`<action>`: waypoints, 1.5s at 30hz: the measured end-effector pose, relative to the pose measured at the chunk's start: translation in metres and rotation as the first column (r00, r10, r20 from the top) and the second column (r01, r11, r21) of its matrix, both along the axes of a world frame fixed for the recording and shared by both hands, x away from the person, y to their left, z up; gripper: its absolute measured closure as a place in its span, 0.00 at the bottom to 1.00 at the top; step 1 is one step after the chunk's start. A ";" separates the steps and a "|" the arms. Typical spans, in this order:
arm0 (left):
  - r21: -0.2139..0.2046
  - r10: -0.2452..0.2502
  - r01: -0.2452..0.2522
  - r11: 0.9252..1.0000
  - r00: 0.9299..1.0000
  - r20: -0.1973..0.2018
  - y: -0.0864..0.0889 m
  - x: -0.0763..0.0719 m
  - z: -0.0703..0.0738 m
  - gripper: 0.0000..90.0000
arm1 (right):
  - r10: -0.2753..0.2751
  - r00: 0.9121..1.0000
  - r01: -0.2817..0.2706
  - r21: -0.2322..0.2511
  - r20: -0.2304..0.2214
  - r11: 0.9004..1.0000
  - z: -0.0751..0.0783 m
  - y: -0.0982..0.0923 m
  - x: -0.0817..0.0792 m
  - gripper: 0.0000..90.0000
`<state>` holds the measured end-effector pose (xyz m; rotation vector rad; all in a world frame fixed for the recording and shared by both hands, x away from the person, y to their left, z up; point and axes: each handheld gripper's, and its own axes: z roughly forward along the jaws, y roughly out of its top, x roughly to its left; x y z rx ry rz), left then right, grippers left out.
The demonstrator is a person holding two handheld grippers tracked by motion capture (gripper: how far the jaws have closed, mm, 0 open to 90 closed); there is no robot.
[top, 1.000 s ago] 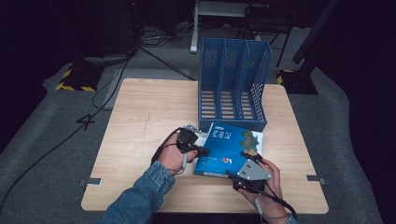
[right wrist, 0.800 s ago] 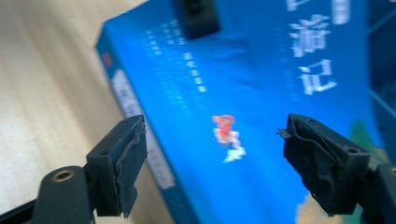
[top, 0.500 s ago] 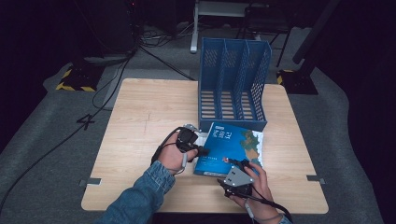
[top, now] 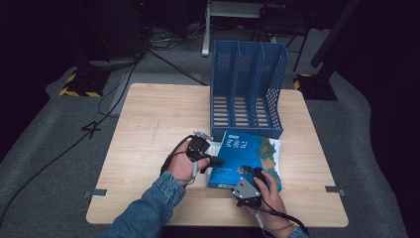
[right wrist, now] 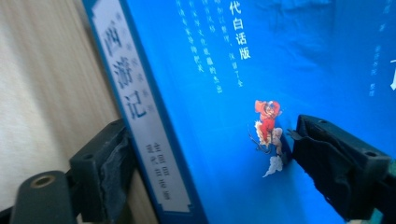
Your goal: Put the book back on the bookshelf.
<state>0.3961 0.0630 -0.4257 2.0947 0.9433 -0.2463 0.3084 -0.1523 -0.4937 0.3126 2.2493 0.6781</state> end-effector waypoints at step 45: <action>-0.119 0.004 -0.008 0.993 0.999 -0.032 -0.009 -0.003 0.002 0.90 | -0.053 0.978 0.053 0.005 0.203 0.999 -0.015 0.003 0.020 0.00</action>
